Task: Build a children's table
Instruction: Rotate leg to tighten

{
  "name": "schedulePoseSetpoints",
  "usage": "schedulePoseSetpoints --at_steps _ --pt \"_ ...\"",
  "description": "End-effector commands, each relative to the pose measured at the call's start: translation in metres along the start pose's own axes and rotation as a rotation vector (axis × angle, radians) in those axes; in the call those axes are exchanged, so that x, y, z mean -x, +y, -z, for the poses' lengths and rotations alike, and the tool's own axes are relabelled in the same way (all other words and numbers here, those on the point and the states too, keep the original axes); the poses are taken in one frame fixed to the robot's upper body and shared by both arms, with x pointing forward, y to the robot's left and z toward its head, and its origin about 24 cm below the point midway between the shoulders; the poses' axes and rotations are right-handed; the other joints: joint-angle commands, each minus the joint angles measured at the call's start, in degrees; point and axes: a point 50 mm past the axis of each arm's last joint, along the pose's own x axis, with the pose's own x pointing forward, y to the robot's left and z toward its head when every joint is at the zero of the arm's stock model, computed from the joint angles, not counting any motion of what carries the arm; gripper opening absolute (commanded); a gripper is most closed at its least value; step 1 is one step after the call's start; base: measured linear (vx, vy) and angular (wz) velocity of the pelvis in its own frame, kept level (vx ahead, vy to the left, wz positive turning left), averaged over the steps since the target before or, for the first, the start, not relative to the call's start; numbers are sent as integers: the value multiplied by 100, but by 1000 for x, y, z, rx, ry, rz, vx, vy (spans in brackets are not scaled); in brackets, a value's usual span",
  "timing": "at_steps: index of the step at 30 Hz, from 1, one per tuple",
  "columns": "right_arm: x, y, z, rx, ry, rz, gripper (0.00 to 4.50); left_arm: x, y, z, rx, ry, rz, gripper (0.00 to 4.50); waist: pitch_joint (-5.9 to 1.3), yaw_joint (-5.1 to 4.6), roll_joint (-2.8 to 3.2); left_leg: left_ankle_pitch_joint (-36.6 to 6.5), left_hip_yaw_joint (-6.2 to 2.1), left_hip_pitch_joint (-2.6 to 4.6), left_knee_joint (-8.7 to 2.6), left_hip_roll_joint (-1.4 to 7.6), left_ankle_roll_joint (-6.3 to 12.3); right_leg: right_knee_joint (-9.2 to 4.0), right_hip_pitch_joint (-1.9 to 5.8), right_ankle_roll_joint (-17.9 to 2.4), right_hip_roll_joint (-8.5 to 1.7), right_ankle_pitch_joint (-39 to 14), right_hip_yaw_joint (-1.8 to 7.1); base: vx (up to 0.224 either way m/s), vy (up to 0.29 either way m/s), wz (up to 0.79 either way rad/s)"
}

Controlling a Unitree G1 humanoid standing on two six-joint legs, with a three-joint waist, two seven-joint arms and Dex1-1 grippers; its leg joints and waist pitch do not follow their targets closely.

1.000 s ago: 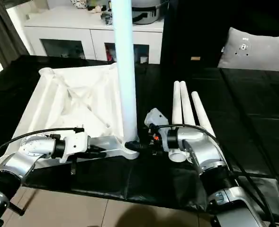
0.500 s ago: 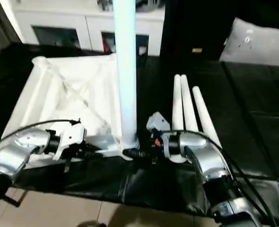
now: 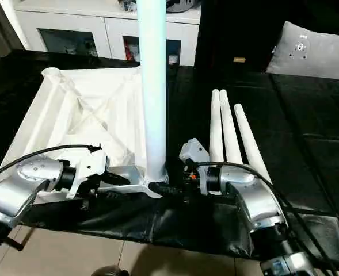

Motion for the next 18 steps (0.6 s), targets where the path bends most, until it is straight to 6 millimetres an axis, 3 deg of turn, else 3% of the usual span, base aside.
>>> schedulePoseSetpoints --at_steps 1,2,3,6,18 --pt "1 1 -3 5 -9 9 450 3 -1 -4 -16 -4 -7 185 -282 -39 16 -1096 -149 105 -490 388 -27 -465 225 -1006 -523 -989 312 0 0 0" --pt "0 1 -3 4 -10 14 450 3 -1 -5 -10 -3 -14 185 -291 -38 11 -1015 -143 106 -479 383 -11 -451 229 -1034 -516 -836 307 0 0 0" --pt "-1 2 -2 4 -14 30 450 4 -2 -6 -7 -1 -24 185 -307 -38 5 -765 -135 90 -446 373 51 -398 243 -1138 -506 -356 300 0 0 0" --pt "-2 1 -2 2 -19 57 450 5 -2 -6 -5 0 -34 185 -337 -36 -2 -473 -119 72 -399 346 182 -350 255 -1221 -491 126 285 0 0 0" --pt "-7 13 4 -20 -36 93 450 10 -9 4 6 38 -46 185 -321 -43 37 -731 -134 89 -427 356 94 -380 237 -1124 -487 -228 281 0 0 0"
